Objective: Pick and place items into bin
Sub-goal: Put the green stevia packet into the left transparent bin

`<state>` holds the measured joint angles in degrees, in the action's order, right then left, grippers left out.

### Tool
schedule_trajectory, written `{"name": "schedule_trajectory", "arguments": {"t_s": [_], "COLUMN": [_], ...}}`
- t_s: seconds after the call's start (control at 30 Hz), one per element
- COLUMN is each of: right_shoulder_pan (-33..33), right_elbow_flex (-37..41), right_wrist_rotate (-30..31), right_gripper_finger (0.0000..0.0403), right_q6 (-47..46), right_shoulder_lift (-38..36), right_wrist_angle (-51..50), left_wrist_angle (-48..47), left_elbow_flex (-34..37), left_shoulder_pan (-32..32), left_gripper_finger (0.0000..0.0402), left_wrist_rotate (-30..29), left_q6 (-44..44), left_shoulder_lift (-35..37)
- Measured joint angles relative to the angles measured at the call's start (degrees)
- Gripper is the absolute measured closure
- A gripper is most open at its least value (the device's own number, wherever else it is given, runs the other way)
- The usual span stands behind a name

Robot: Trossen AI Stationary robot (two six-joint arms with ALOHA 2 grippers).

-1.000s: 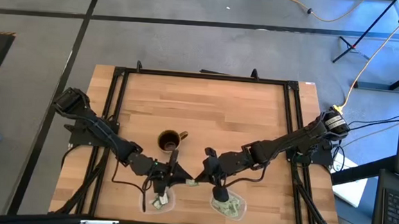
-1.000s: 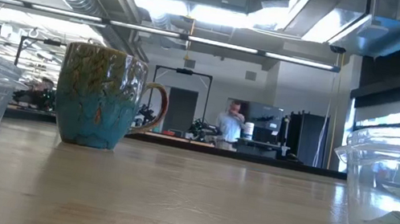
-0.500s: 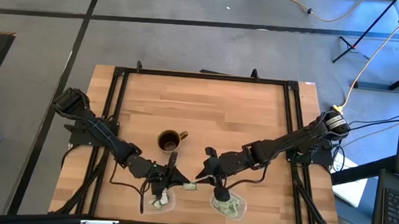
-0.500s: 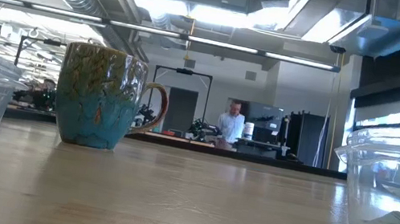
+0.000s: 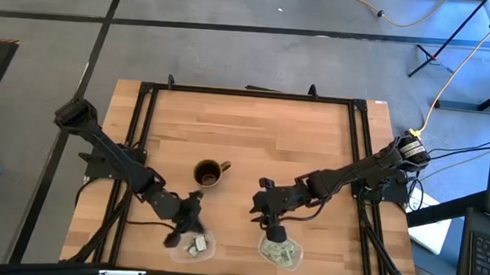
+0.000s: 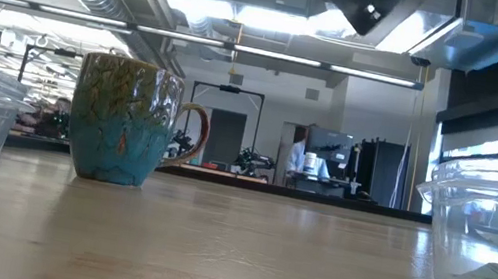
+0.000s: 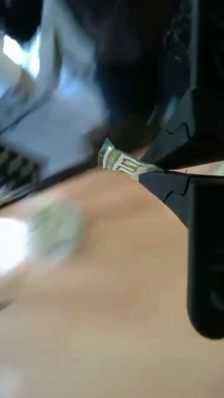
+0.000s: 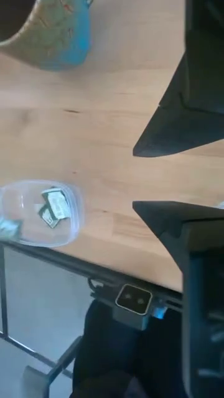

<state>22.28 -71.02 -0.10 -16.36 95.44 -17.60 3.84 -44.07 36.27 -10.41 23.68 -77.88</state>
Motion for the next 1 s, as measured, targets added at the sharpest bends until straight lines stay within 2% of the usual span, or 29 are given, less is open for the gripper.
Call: {"name": "schedule_trajectory", "arguments": {"t_s": [0.1,0.17,0.33,0.6,0.83,1.0], "right_shoulder_pan": [0.0,0.0,0.0,0.0,0.0,0.0], "right_elbow_flex": [0.0,0.0,0.0,0.0,0.0,0.0], "right_wrist_rotate": [0.0,0.0,0.0,0.4,0.4,0.4], "right_gripper_finger": [0.0275,0.0275,0.0275,0.0276,0.0276,0.0276], "right_q6": [0.3,0.4,2.9,3.3,3.2,3.2], "right_shoulder_lift": [0.0,0.0,0.0,0.0,0.0,0.0], "right_wrist_angle": [-1.4,-1.5,-1.7,-1.6,-1.6,-1.6], "left_wrist_angle": [-4.6,-5.2,-7.8,-8.7,-8.1,-8.1], "left_elbow_flex": [0.0,0.0,0.0,0.0,0.0,0.0], "left_shoulder_pan": [0.6,1.3,1.7,1.7,1.6,1.6], "left_gripper_finger": [0.0393,0.0393,0.0392,0.0396,0.0394,0.0394], "left_wrist_rotate": [11.3,14.0,14.5,14.6,16.1,15.6], "left_q6": [12.2,17.0,23.5,22.8,29.7,29.8], "left_shoulder_lift": [0.4,-0.4,-4.0,-8.4,-10.3,-10.8]}}
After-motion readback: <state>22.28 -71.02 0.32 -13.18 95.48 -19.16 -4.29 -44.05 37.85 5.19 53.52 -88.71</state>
